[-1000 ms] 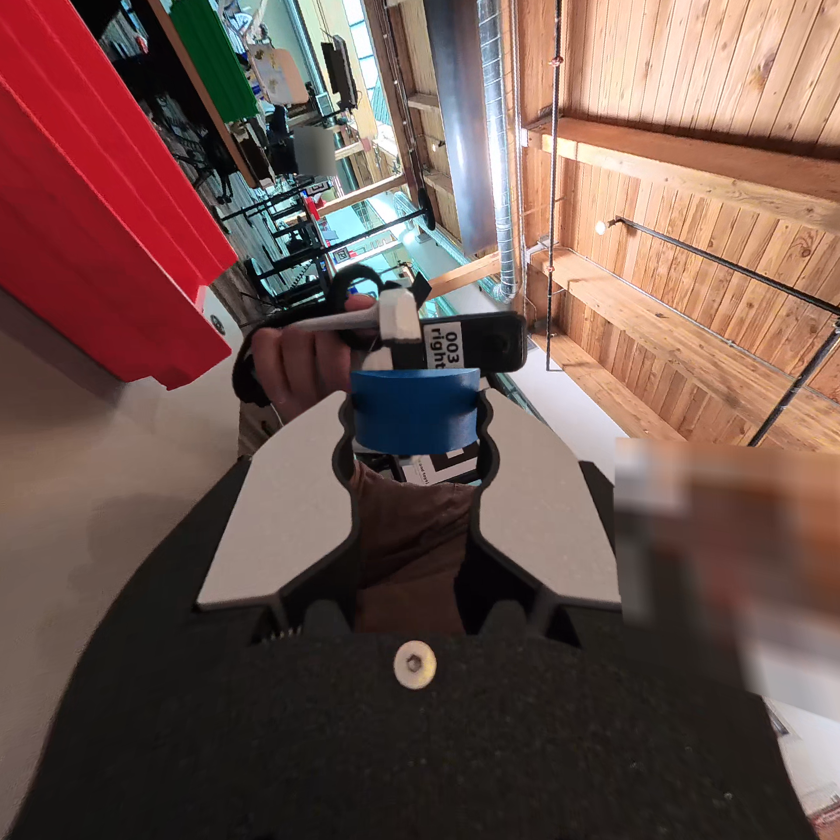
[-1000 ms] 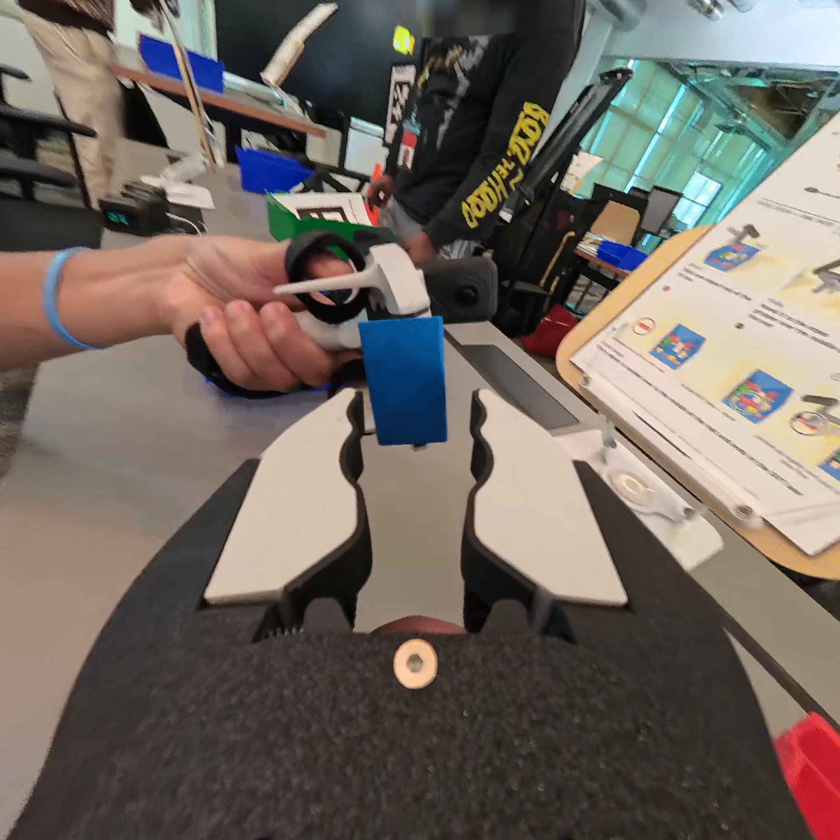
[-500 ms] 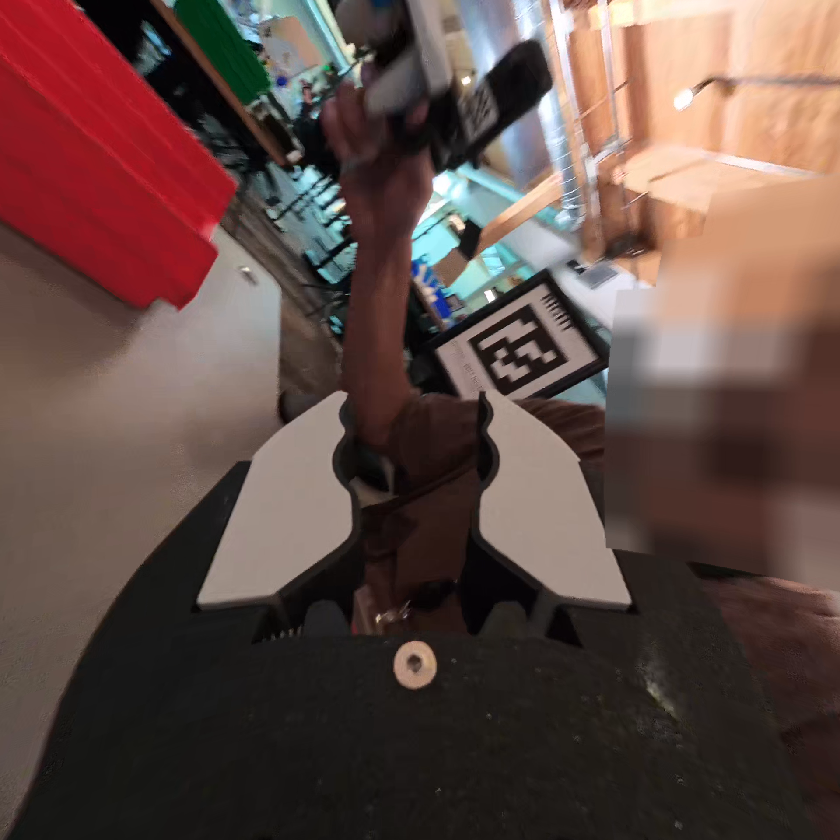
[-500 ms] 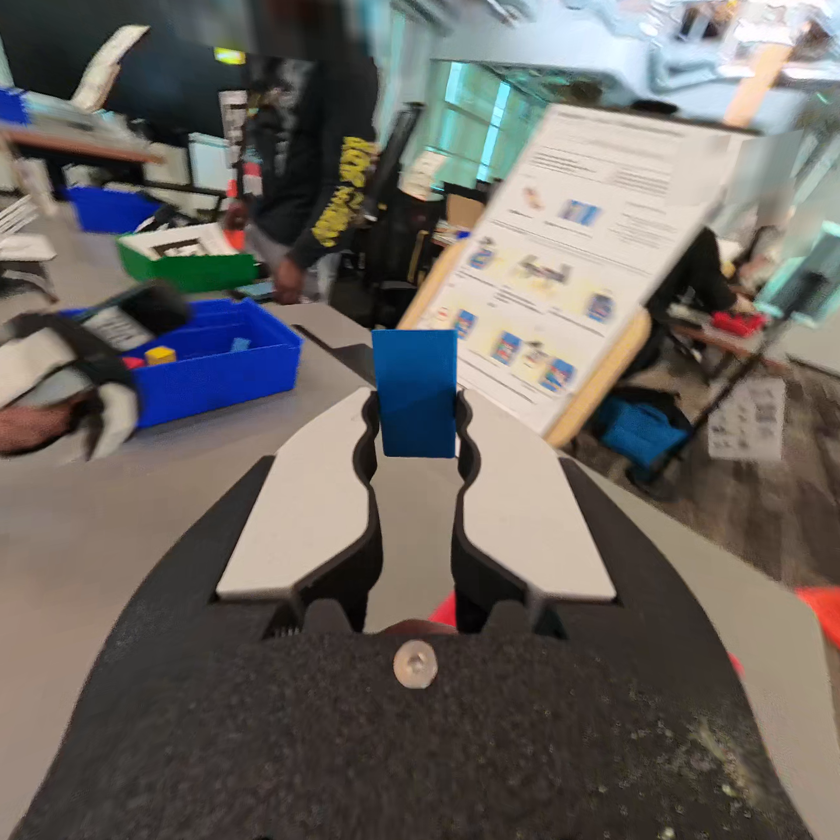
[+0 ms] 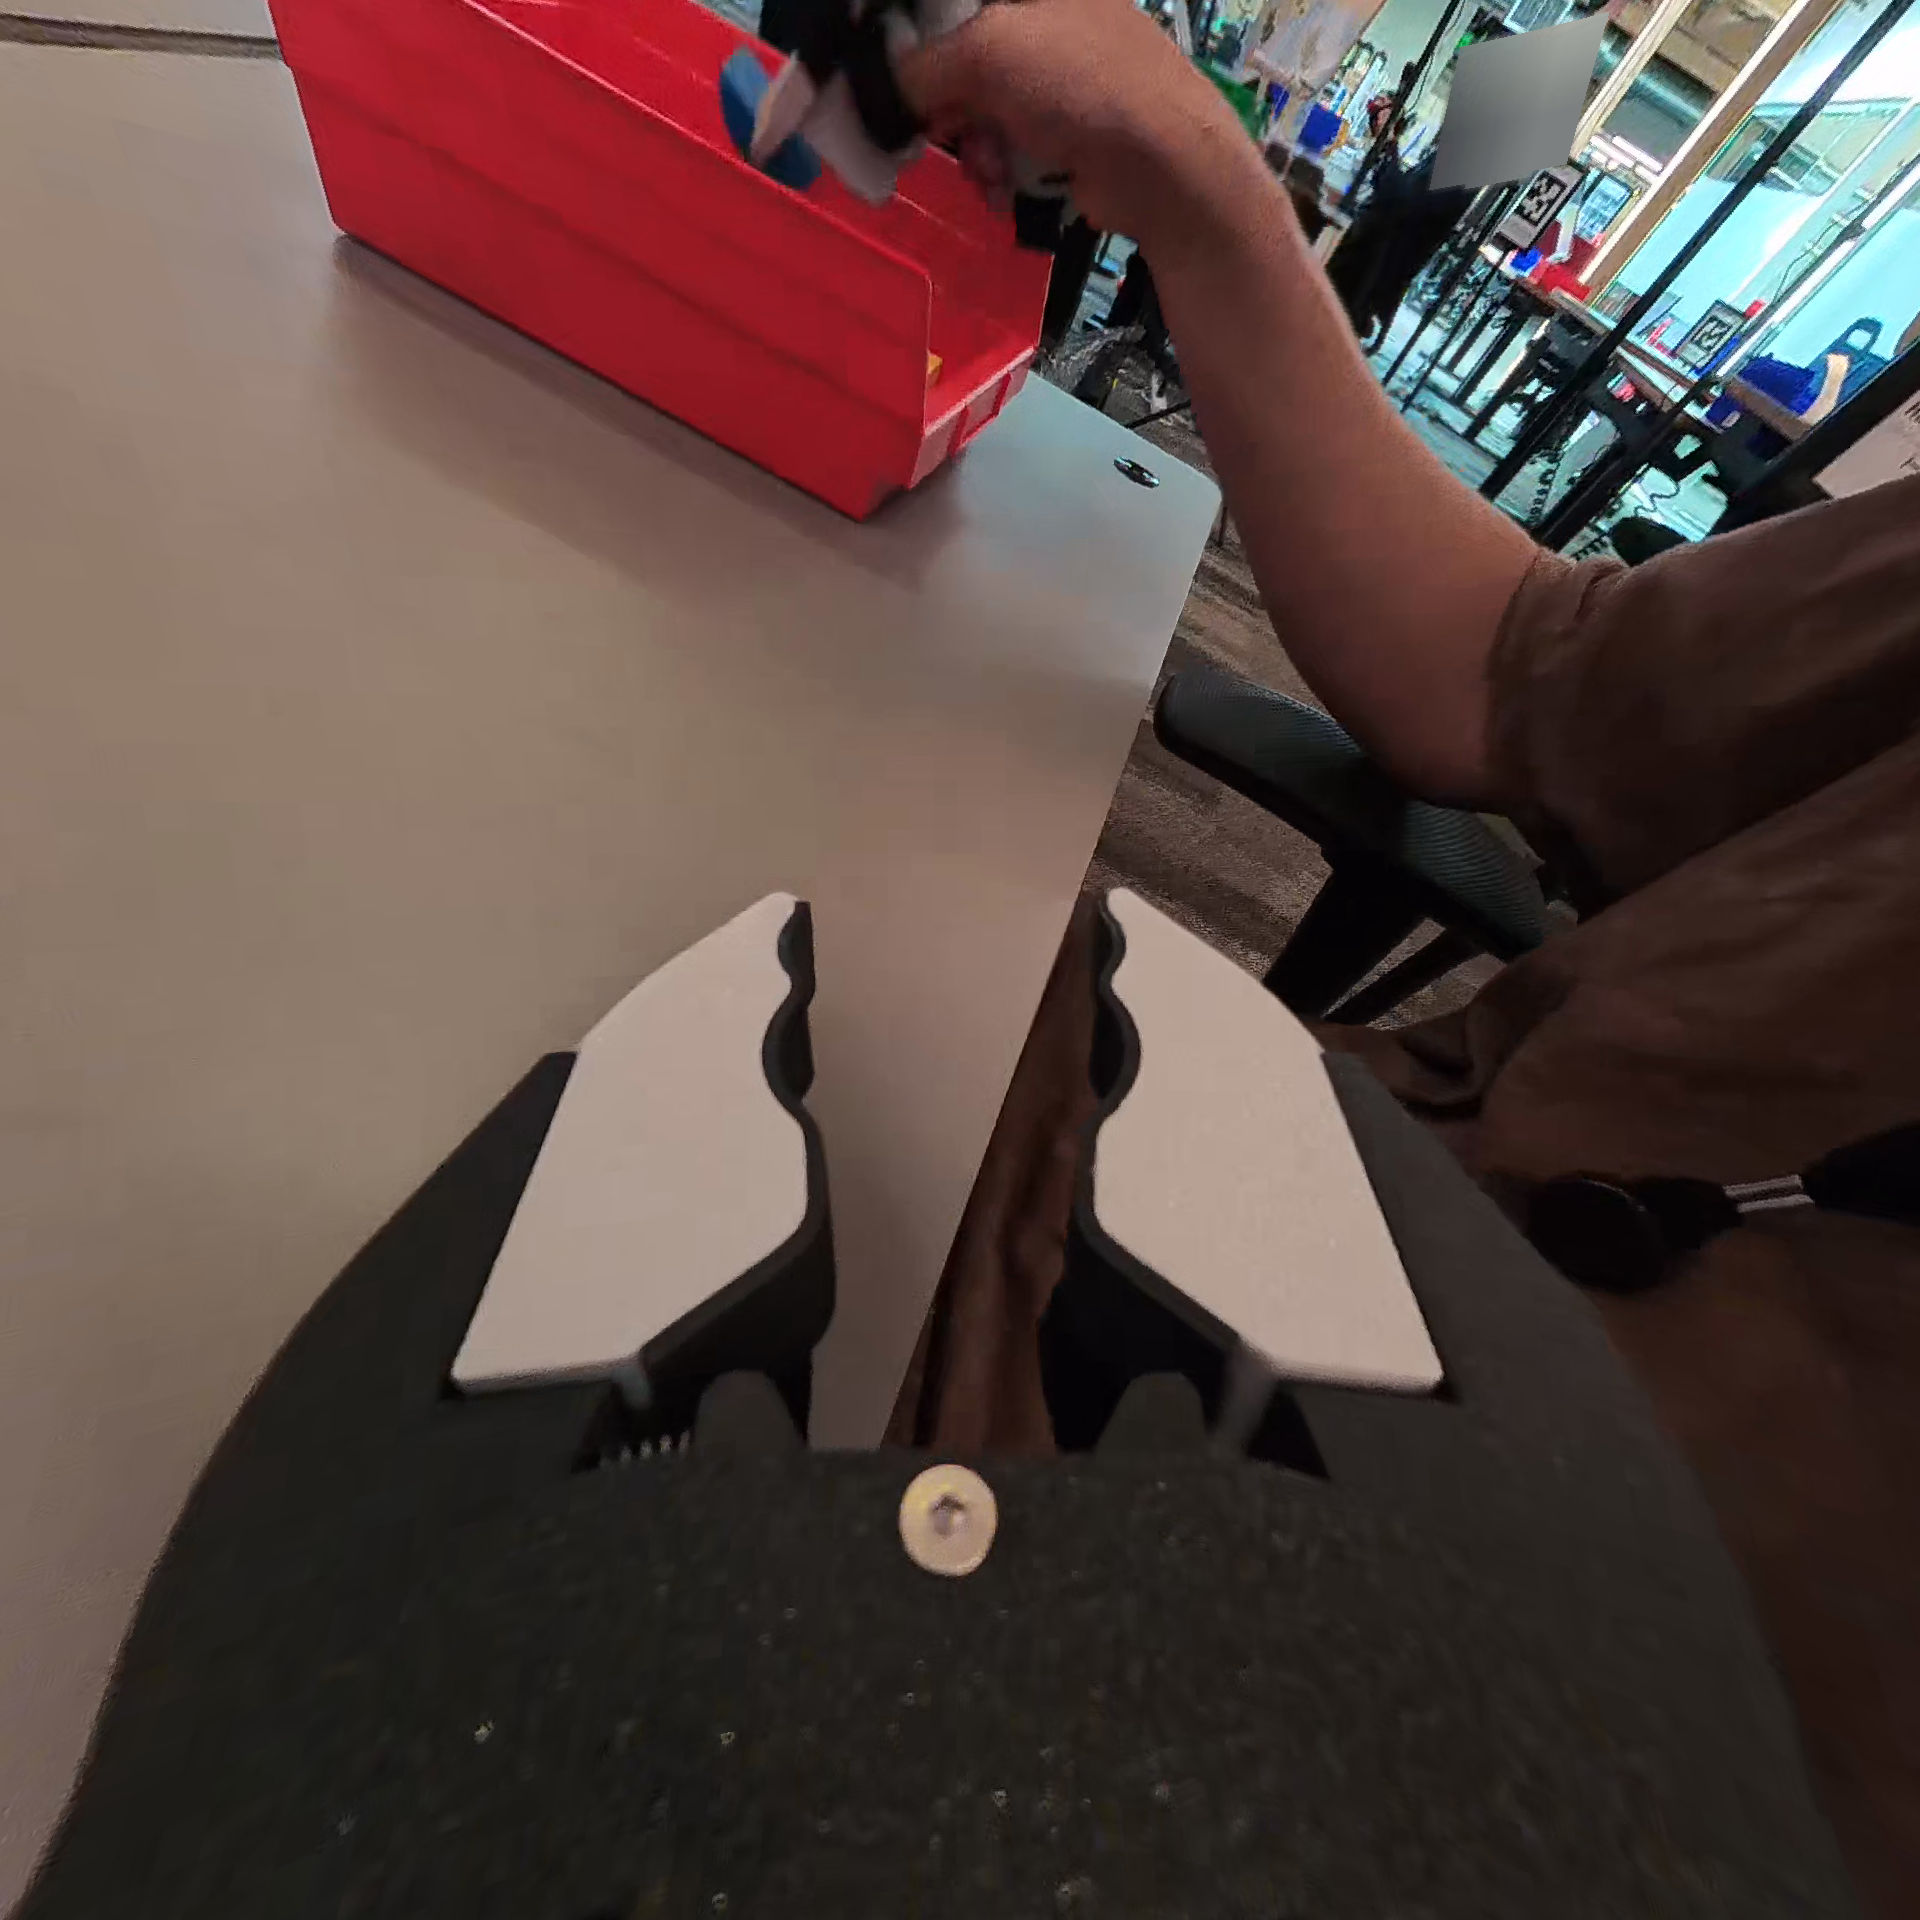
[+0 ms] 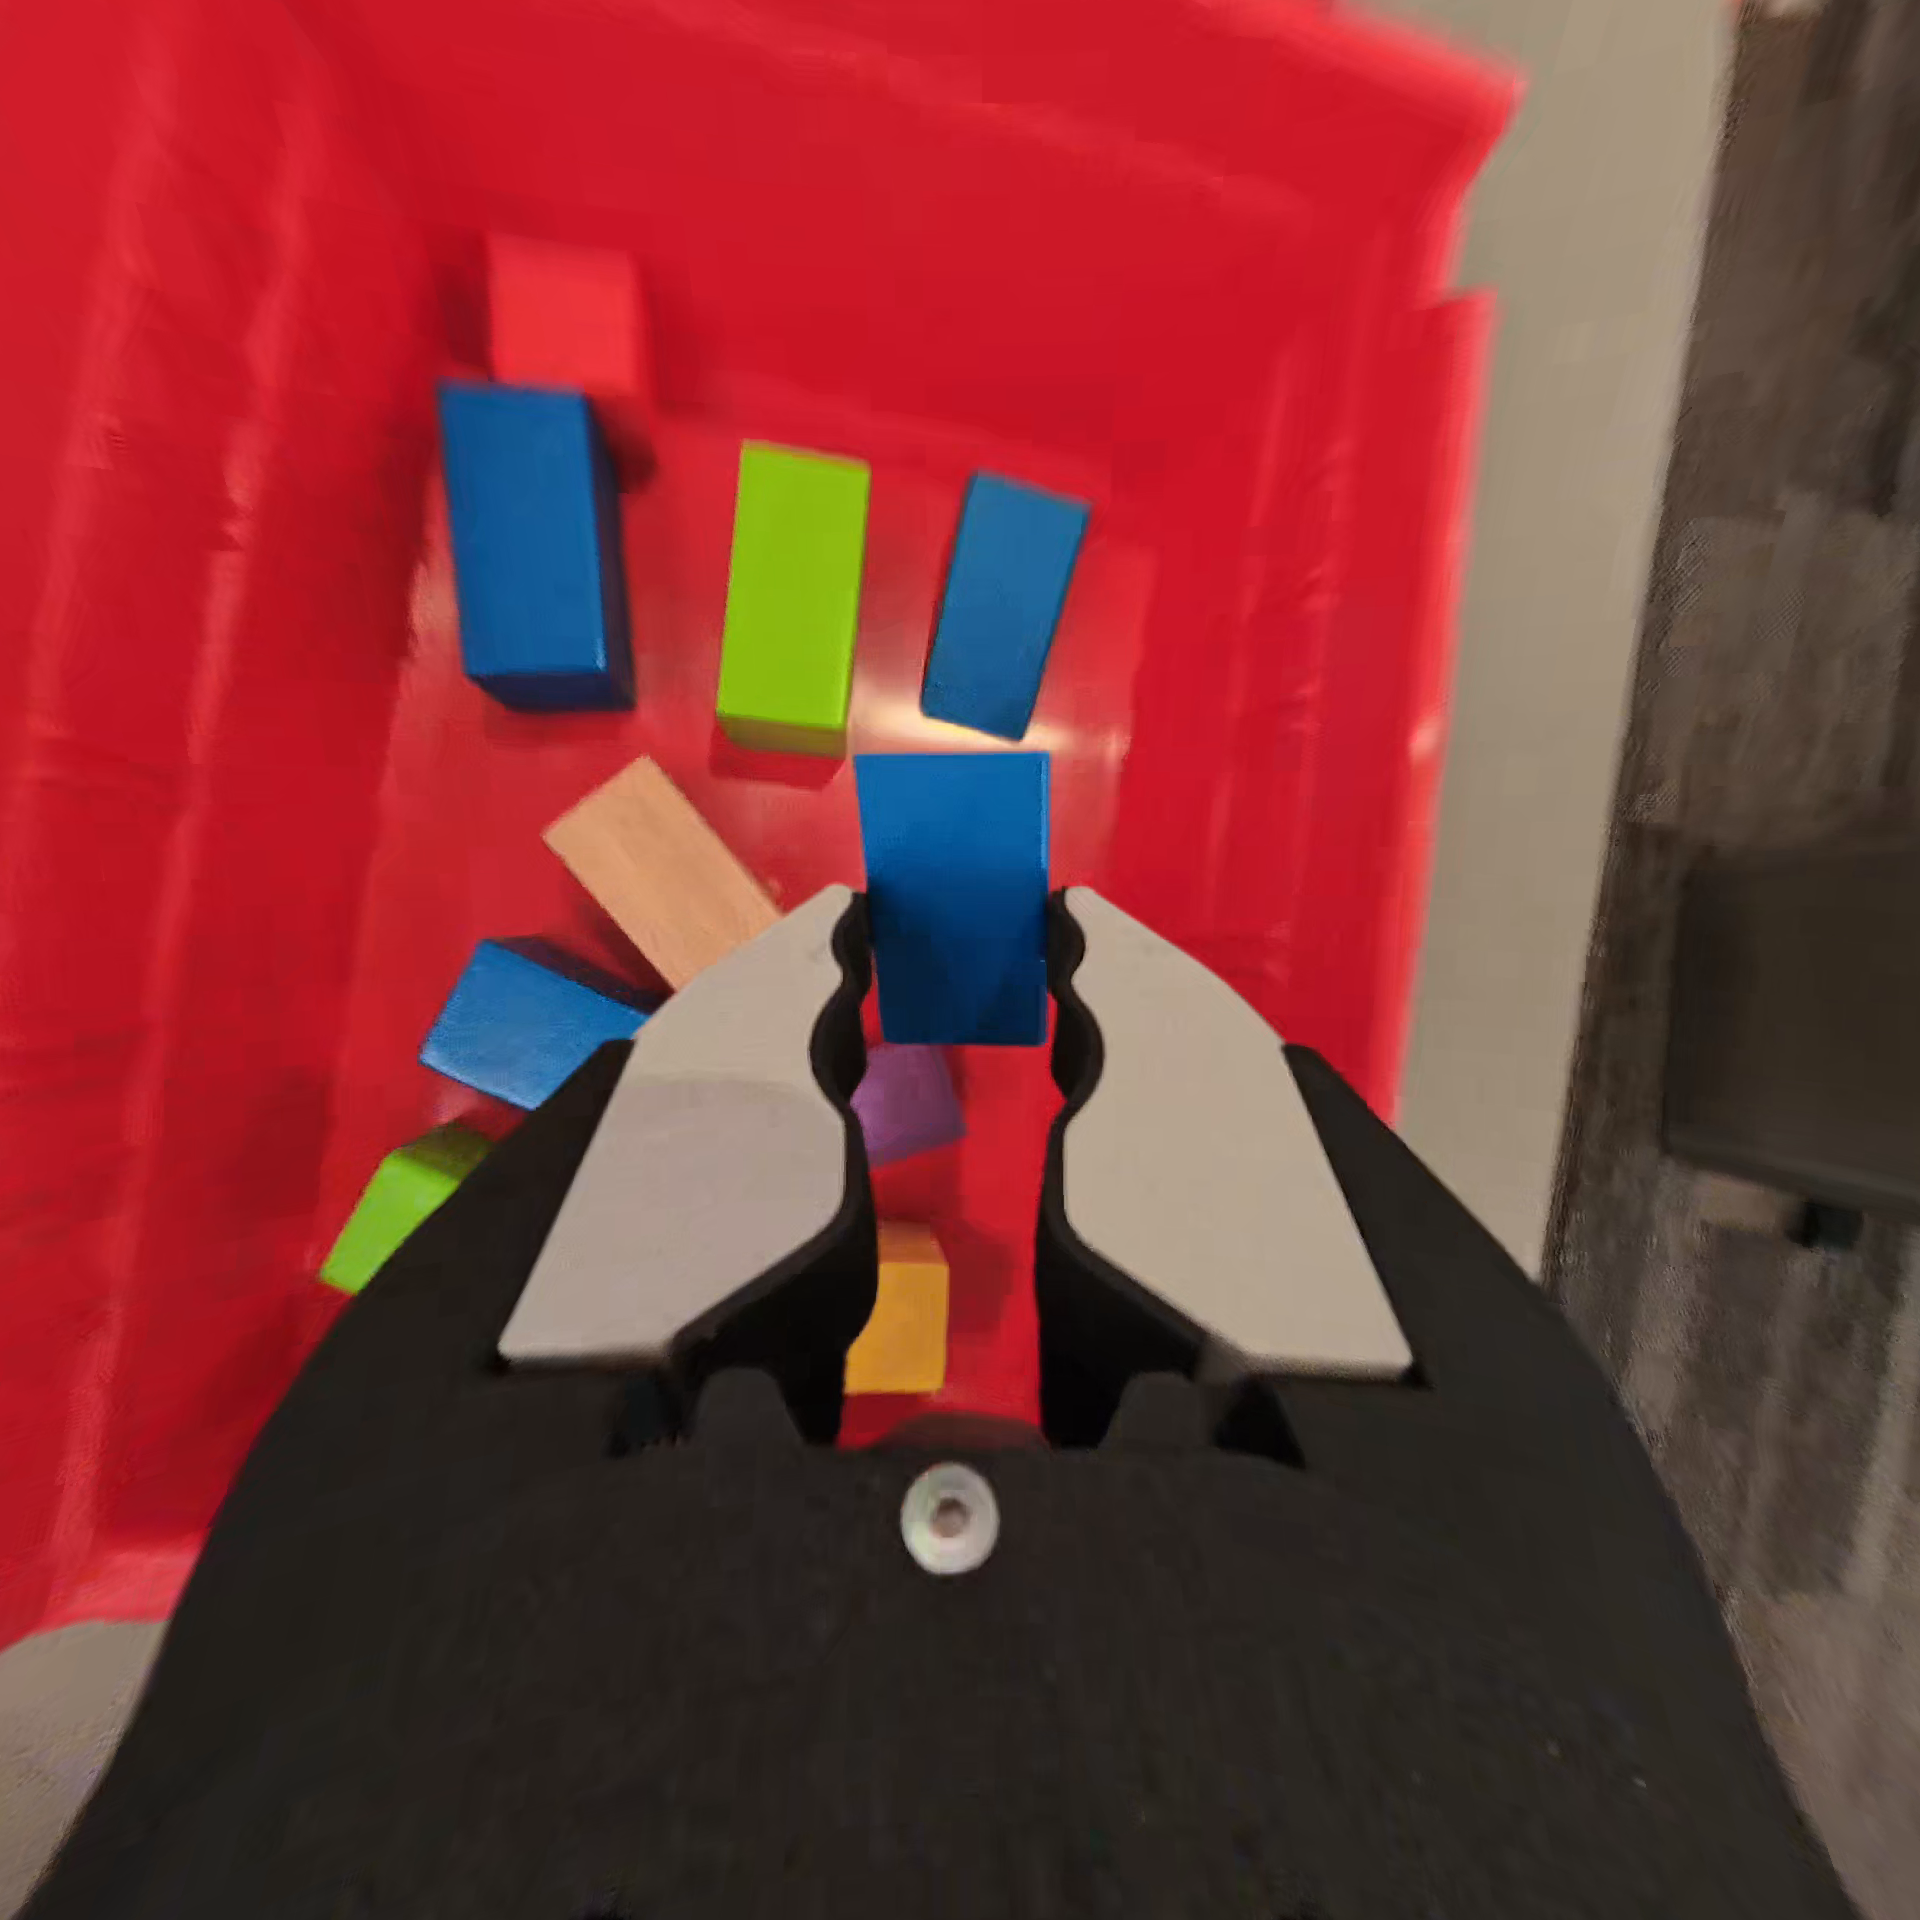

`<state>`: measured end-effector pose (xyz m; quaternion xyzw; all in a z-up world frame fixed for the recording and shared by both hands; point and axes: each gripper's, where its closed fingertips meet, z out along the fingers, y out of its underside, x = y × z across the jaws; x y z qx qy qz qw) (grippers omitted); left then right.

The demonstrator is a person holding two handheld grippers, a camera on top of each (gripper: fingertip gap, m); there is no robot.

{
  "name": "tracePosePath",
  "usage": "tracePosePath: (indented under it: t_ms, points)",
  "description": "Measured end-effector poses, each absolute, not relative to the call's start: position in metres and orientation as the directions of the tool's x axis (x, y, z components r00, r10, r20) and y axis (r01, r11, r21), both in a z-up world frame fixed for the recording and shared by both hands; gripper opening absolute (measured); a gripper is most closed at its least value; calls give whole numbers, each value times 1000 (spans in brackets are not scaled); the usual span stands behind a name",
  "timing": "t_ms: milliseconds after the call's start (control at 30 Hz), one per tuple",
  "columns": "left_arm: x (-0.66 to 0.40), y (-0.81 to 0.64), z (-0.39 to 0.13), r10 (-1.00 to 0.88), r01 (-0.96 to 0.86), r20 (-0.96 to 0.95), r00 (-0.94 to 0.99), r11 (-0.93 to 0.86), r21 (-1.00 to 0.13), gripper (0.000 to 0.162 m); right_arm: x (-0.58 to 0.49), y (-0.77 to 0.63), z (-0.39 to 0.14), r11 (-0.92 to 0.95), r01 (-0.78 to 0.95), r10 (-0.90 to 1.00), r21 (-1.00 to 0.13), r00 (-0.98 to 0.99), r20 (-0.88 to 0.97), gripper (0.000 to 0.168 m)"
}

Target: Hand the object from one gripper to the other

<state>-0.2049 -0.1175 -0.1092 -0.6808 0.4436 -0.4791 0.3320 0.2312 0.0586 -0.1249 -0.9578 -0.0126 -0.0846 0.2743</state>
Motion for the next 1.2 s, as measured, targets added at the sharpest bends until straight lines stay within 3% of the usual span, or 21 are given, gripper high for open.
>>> tracePosePath:
  t_ms: [100, 300, 467, 567, 733, 867, 1067, 1200]
  points:
    - [-210, -120, -119, -905, -294, 396, 156, -425, -856, 51, 233, 61, -157, -896, 25, -43, -444, 989, 141, 32]
    - [-218, -117, -116, -892, -277, 418, 171, -450, -849, 51, 235, 62, -173, -913, -44, -83, -406, 993, 80, 33]
    - [-221, -113, -117, -895, -276, 401, 193, -442, -854, 51, 186, 82, -134, -834, 11, 49, -552, 997, -54, 32]
    - [-219, -113, -119, -893, -284, 407, 193, -448, -848, 51, 143, 83, -135, -859, 15, 123, -512, 976, -178, 32]
    - [-216, -116, -120, -878, -275, 445, 174, -477, -835, 51, 121, 82, -167, -915, 83, 160, -395, 973, -167, 33]
    - [-217, -116, -122, -889, -295, 416, 189, -456, -840, 51, 141, 78, -184, -943, 117, 131, -313, 991, -25, 33]
    - [-216, -117, -126, -899, -317, 390, 197, -435, -843, 52, 150, 78, -189, -944, 85, 105, -320, 993, -48, 33]
    - [-215, -118, -128, -897, -326, 397, 195, -441, -836, 53, 159, 67, -191, -960, 84, 96, -268, 995, -32, 33]
